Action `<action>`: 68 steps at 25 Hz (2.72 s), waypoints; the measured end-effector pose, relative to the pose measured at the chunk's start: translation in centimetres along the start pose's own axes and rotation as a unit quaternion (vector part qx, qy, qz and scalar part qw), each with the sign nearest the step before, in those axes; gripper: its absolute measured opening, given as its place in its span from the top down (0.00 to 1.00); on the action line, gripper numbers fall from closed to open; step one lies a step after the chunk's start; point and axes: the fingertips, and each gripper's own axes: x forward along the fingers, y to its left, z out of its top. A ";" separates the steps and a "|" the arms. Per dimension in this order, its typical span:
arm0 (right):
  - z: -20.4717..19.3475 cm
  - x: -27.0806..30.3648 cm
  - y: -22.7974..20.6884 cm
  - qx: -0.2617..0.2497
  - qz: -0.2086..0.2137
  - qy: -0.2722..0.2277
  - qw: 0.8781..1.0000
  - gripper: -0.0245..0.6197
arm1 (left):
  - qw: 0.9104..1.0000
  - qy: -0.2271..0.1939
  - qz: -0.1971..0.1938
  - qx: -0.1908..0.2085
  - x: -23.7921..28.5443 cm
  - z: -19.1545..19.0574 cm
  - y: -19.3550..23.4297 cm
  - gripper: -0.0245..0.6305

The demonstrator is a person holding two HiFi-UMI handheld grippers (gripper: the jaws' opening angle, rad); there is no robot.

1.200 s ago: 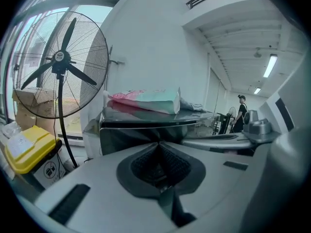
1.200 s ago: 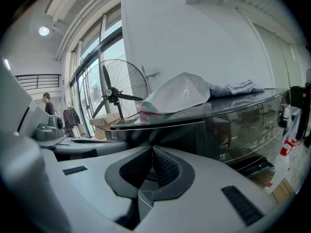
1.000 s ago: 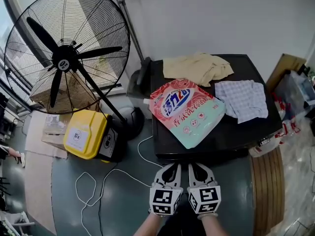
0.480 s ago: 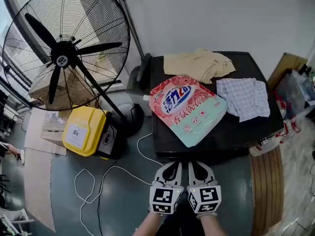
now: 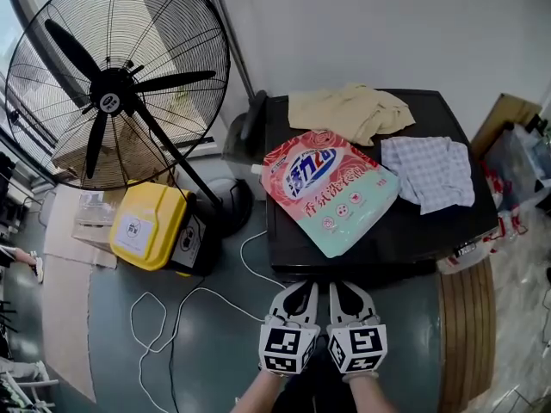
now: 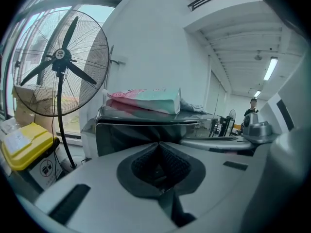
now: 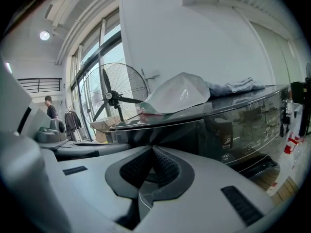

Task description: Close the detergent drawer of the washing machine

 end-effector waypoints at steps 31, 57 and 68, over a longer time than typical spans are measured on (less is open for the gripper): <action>0.3 1.5 -0.1 -0.025 0.024 -0.004 0.999 0.92 | 1.000 0.003 0.000 0.003 1.3 0.3 0.7 0.94; 3.8 -3.4 0.1 -0.028 0.001 -0.031 0.999 0.92 | 0.999 -0.015 -0.005 0.039 -3.5 4.4 -0.6 0.94; 7.2 -7.8 1.1 -0.039 -0.011 -0.057 0.998 0.92 | 0.998 -0.035 -0.007 0.056 -7.1 7.8 -2.1 0.94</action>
